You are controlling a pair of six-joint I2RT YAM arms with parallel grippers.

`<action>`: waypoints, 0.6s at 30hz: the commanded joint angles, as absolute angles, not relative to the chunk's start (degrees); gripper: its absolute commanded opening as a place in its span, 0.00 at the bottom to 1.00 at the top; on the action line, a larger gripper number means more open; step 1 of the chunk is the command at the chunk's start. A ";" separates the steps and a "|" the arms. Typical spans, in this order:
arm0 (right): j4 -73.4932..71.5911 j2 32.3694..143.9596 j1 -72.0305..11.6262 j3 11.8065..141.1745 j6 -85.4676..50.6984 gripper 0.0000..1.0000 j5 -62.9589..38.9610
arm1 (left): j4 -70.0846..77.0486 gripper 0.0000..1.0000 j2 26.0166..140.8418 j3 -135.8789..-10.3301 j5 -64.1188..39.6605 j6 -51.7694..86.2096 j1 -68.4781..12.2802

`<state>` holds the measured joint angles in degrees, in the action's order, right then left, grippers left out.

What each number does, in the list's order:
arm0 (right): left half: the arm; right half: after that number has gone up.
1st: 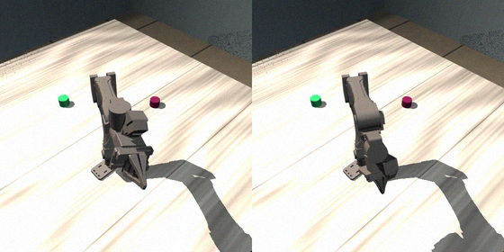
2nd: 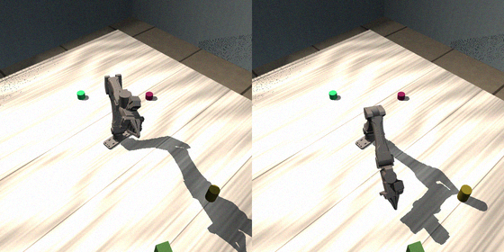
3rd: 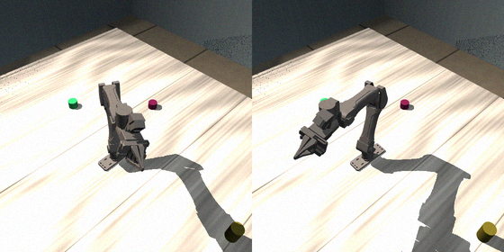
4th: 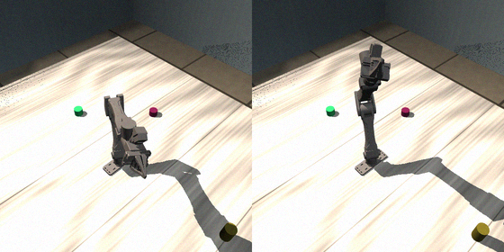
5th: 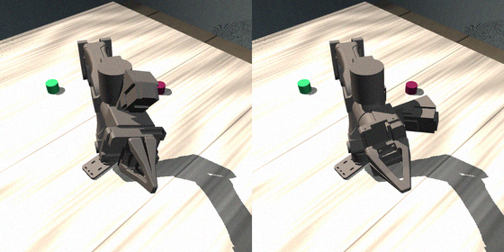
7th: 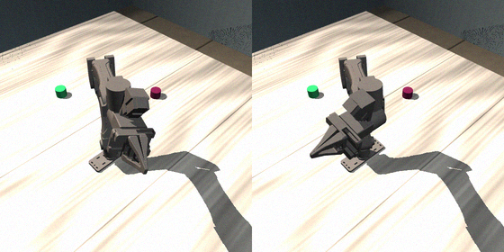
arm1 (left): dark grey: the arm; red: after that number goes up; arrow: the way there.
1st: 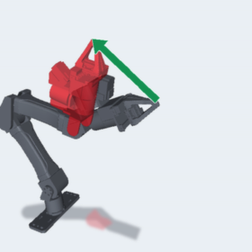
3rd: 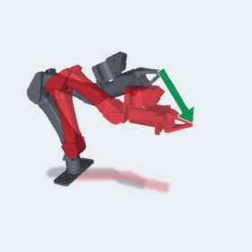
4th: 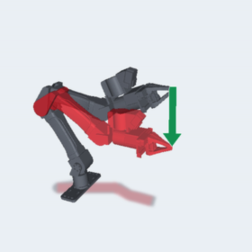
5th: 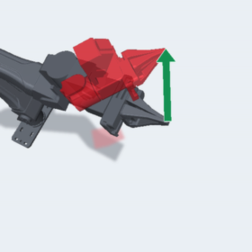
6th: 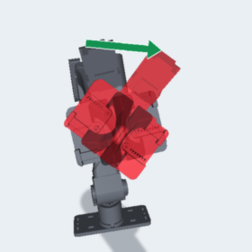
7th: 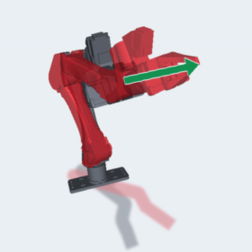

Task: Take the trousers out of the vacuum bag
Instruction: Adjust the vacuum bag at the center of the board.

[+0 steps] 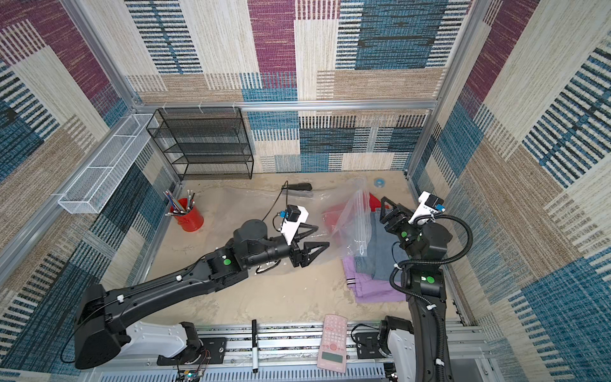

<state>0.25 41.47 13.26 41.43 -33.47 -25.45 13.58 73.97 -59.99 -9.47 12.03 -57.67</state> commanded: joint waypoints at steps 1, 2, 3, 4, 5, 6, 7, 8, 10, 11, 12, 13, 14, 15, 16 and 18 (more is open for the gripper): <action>-1.37 43.57 12.99 45.12 -32.15 0.72 -33.36 | 10.16 0.62 71.41 -59.41 -0.97 10.23 -56.16; -1.74 44.54 12.28 46.71 -32.18 0.72 -34.75 | 9.25 0.58 70.95 -58.90 1.11 10.59 -55.14; -1.36 45.99 10.47 48.94 -31.58 0.72 -34.87 | 8.00 0.54 70.67 -58.36 3.01 11.40 -53.49; -0.54 47.67 7.10 51.38 -30.54 0.71 -33.46 | 6.61 0.48 70.82 -57.91 4.31 12.81 -51.86; 0.22 49.40 2.95 53.90 -28.97 0.72 -31.10 | 5.20 0.41 71.10 -57.34 5.39 14.57 -49.98; 1.17 51.42 -1.33 56.65 -27.41 0.72 -28.98 | 4.51 0.35 71.35 -56.27 6.49 16.70 -47.92; 1.91 53.88 -5.47 59.41 -26.28 0.72 -27.65 | 4.36 0.26 71.37 -54.52 7.63 19.09 -45.69; 1.83 56.22 -8.20 61.38 -26.06 0.73 -27.80 | 4.68 0.17 71.53 -52.72 9.04 20.87 -43.96; -0.74 60.65 -12.82 62.99 -27.35 0.72 -27.90 | 4.97 0.00 72.26 -49.45 11.12 23.93 -40.39; -1.51 63.02 -14.84 63.52 -27.50 0.73 -27.89 | 5.03 0.00 72.87 -48.23 11.57 25.35 -38.89; -1.58 65.45 -16.68 63.96 -27.65 0.73 -27.58 | 4.37 0.00 73.48 -47.30 11.33 27.88 -37.20; -2.54 67.81 -17.86 63.59 -28.62 0.73 -27.92 | 4.76 0.00 74.64 -46.20 10.02 29.82 -35.37; -5.09 69.35 -18.10 61.78 -30.64 0.73 -29.10 | 5.45 0.00 75.77 -45.25 9.12 30.51 -34.39; -8.87 70.53 -18.10 58.63 -33.26 0.73 -29.82 | 5.49 0.00 77.02 -44.40 9.74 31.17 -33.88; -10.56 71.45 -18.04 56.04 -34.66 0.73 -29.12 | 4.76 0.00 78.18 -43.92 11.03 31.83 -33.72; -11.31 72.83 -17.57 51.23 -34.88 0.73 -26.98 | 3.35 0.00 80.01 -42.53 12.87 34.02 -33.51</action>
<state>-6.13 71.66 -17.87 54.85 -31.73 -28.42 4.75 78.63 -43.81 10.24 28.60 -33.89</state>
